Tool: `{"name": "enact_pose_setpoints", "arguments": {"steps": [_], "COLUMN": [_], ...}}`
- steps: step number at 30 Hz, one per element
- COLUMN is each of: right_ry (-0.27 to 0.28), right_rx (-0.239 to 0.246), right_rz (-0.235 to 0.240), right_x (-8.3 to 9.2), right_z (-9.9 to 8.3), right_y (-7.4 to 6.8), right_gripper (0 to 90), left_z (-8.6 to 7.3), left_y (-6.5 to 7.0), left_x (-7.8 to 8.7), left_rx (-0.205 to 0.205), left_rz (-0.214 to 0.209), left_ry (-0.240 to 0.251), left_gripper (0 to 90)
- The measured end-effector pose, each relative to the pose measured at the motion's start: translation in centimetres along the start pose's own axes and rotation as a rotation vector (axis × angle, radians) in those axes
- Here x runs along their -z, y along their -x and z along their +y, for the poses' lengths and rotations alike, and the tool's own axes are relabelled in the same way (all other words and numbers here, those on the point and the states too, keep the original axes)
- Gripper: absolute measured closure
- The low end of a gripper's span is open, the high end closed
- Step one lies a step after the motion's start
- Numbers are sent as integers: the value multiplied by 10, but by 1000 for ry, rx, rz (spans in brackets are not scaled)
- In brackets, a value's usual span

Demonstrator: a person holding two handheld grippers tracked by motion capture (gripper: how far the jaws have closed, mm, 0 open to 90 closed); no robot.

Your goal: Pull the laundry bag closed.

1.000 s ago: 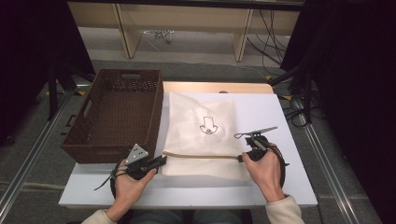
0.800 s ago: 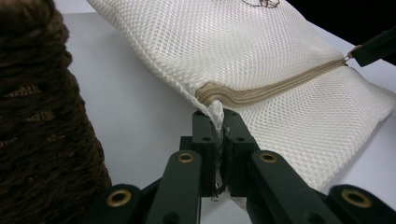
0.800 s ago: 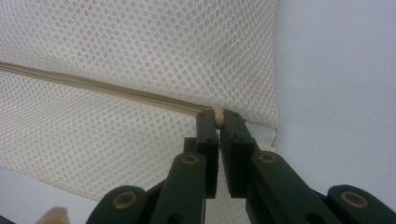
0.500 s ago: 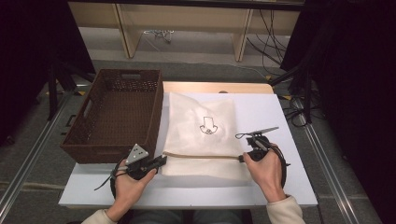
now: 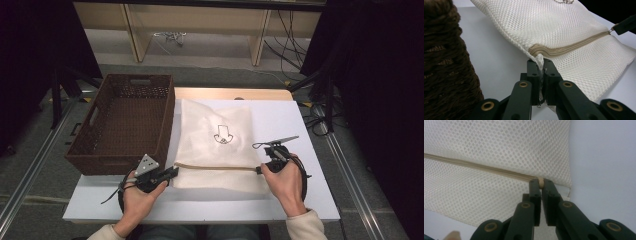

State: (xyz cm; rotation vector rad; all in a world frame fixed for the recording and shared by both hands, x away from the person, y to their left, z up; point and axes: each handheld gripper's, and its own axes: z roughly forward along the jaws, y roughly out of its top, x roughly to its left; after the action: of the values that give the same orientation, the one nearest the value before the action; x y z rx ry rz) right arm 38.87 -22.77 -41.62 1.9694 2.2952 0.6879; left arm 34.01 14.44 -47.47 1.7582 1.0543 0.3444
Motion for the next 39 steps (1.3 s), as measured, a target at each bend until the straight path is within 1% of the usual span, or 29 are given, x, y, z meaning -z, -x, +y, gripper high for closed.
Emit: {"name": "enact_pose_setpoints", "arguments": {"steps": [1,4,5,7,9,10,11,12,13,14,15,17,18,23,24,25,27,28,29,30,31,33,37,38,39], "right_ry": [-1,-1,-6,-2,2,-1,-2,17,14,-3,-11,-10,-14,-9,-8,-9,-11,-7,-13,-7,-18,-18,-21,0,-22], "right_rx": [-14,-10,-1,-5,4,-12,-13,13,2,-19,-20,-18,-25,-18,1,4,-3,4,-9,15,-10,-4,-10,34,-9], "right_rz": [0,2,1,4,3,5,5,-3,-6,5,12,8,7,15,18,20,7,-1,-3,9,16,13,5,26,23], "right_x": [0,1,1,1,1,2,2,1,1,2,2,1,1,1,0,0,-1,-1,0,-2,-1,-2,-1,-4,-1], "right_z": [0,0,0,0,0,0,0,0,0,0,0,0,0,0,0,0,0,0,0,0,0,0,0,0,0], "right_y": [0,1,1,1,3,2,3,5,5,4,4,4,4,6,7,7,7,8,7,10,9,10,10,15,12], "right_gripper": [876,876,876,876,876,876,876,876,876,876,876,876,876,876,876,876,876,876,876,876,876,876,876,876,876], "left_z": [0,0,0,0,0,0,0,0,0,0,0,0,0,0,0,0,0,0,0,0,0,0,0,0,0], "left_y": [0,0,0,0,0,0,0,0,0,0,0,0,0,0,0,0,0,0,0,0,0,0,0,0,0], "left_x": [0,0,0,0,0,0,0,0,0,0,0,0,0,0,0,0,0,0,0,0,0,0,0,0,0], "left_rx": [-3,-3,-3,-3,-3,0,-5,-4,-2,-1,-2,-2,-3,-1,-3,-2,-4,-3,-4,-3,-2,-3,-4,-4,-4], "left_rz": [2,1,1,1,1,-1,2,1,-2,-3,-2,-2,-2,-1,-3,-2,-1,-2,-1,-2,0,-1,-2,-1,-2], "left_ry": [0,0,0,0,0,-1,0,-1,1,2,2,2,2,2,2,2,2,0,0,0,0,-1,-1,-1,-1], "left_gripper": [853,853,853,853,853,852,853,853,852,853,853,853,853,853,852,852,853,852,852,852,852,852,852,852,852]}}
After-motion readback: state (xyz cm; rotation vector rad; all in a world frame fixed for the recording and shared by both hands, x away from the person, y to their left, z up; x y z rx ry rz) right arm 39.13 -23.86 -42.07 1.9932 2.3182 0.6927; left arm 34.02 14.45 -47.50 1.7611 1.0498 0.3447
